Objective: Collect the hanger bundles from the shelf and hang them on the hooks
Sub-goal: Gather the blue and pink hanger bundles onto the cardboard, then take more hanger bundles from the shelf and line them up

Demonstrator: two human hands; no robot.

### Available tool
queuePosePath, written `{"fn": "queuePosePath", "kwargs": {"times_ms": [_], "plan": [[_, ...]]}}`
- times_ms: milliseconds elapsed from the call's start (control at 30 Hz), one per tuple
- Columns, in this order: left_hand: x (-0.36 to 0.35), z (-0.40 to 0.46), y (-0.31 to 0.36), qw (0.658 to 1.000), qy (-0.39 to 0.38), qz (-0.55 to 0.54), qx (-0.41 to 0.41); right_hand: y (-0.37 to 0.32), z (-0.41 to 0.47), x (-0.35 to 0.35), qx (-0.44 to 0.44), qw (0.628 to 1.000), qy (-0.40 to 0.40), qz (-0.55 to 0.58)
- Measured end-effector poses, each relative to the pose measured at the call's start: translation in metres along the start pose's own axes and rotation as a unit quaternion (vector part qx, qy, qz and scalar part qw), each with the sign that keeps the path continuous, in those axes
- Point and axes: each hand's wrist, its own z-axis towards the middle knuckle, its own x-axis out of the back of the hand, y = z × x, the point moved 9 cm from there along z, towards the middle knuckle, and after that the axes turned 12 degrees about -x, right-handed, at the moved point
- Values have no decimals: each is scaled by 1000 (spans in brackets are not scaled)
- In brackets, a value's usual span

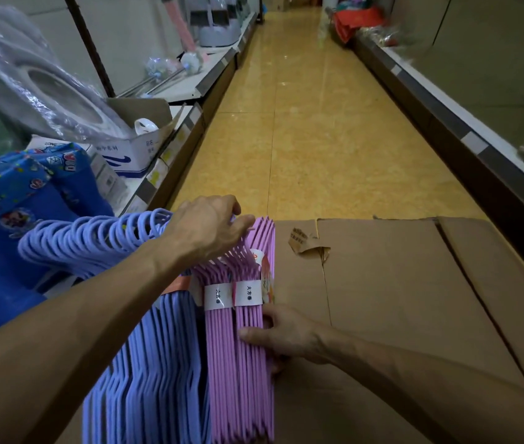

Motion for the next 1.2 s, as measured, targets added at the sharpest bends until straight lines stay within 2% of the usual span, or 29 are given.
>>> {"fn": "queuePosePath", "kwargs": {"times_ms": [167, 400, 633, 833, 967, 1067, 1133, 1200], "plan": [[19, 6, 28, 996, 47, -54, -51, 3, -24, 27, -17, 993, 81, -82], [39, 10, 100, 972, 106, -155, -145, 12, -91, 73, 22, 980, 147, -135], [59, 22, 179, 944, 122, -240, -191, 38, -173, 133, 0, 974, 205, -96], [69, 44, 256, 892, 136, -376, -209, 52, -251, 188, 6, 954, 286, -86], [65, 46, 315, 855, 130, -440, -243, 69, -321, 241, 20, 916, 393, -82], [59, 49, 355, 837, 122, -463, -265, 86, -377, 293, 14, 856, 510, -83], [56, 56, 375, 826, 126, -481, -266, 103, -408, 326, -25, 816, 570, -92], [53, 65, 393, 818, 129, -495, -262, 123, -429, 357, -67, 795, 599, -75]]}}
